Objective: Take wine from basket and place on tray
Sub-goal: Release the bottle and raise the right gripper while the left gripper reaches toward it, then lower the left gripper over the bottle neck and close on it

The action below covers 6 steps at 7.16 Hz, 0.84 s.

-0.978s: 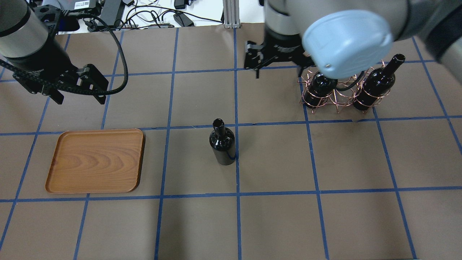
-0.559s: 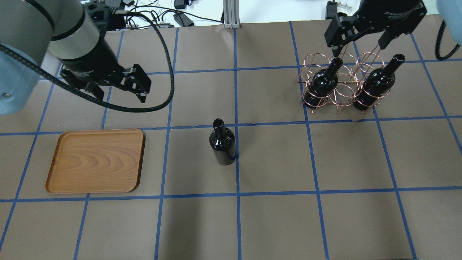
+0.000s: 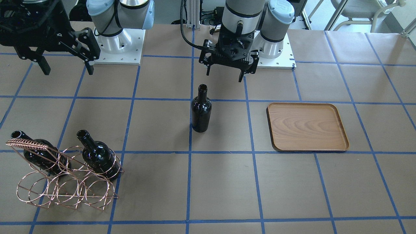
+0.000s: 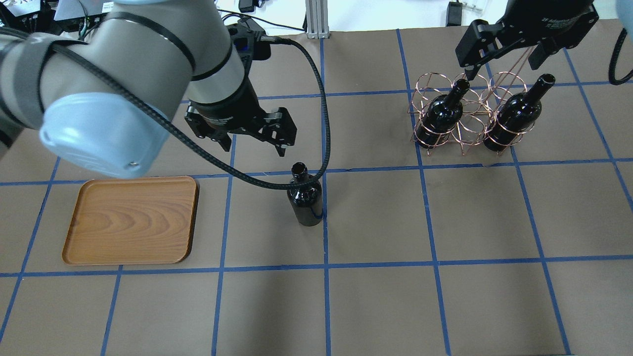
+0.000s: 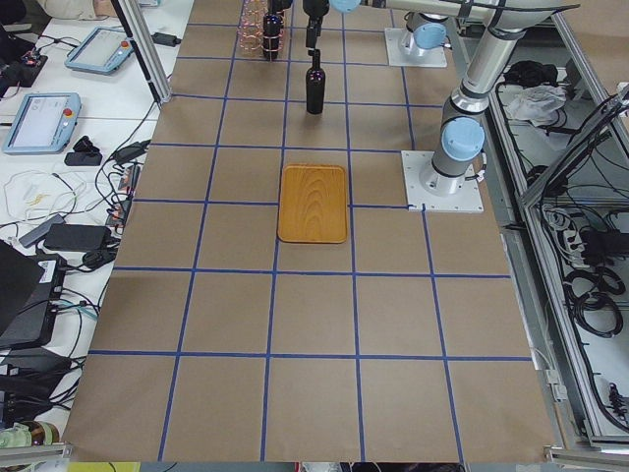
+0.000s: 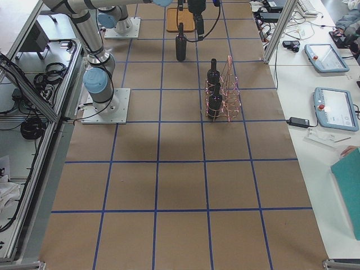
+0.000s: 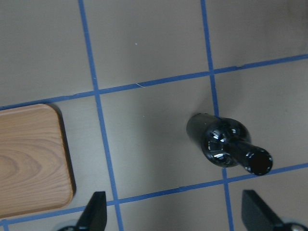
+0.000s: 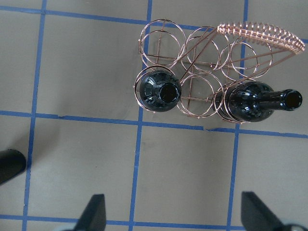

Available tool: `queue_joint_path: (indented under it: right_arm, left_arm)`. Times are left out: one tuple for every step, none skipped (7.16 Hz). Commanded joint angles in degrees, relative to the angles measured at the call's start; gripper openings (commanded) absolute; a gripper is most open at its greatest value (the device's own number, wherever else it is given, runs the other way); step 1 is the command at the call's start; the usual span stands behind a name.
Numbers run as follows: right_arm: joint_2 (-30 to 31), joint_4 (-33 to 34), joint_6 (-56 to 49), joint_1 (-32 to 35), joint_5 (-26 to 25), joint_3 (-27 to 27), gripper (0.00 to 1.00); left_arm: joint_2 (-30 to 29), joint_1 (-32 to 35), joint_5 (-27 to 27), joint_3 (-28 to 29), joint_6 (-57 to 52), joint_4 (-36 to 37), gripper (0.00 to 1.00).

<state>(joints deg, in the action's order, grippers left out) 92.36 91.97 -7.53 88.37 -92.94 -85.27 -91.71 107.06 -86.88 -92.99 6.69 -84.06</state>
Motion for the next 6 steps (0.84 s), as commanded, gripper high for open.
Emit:
queue_joint_path:
  right_arm:
    - [-0.3,0.8,-0.2,0.0,-0.2,-0.1,1.0]
    - [0.0,0.8,-1.0,0.0,-0.4,-0.1,1.0]
    - [0.1,0.8,-1.3,0.0,-0.2,-0.1,1.0]
    - [0.0,1.5,-1.3,0.0,-0.1,-0.1,1.0]
    - [-0.1,1.5,-1.3,-0.1,-0.1,-0.1,1.0]
    - [-0.2,1.6,-1.3,0.0,-0.1,-0.1,1.0]
  left_arm:
    - [-3.9,2.5,0.2,-0.1,1.2,1.4,1.0]
    - [-5.1,3.2,1.5,-0.2,1.3,2.0,1.0]
    - [-6.3,3.2,1.7,-0.3,1.4,4.3,0.97]
    - [-7.9,3.3,1.7,-0.3,1.3,4.7,0.87]
    - [-8.6,3.4,1.6,-0.6,0.5,4.7,0.87]
    - [-9.0,3.4,1.6,-0.7,0.4,4.7,0.86]
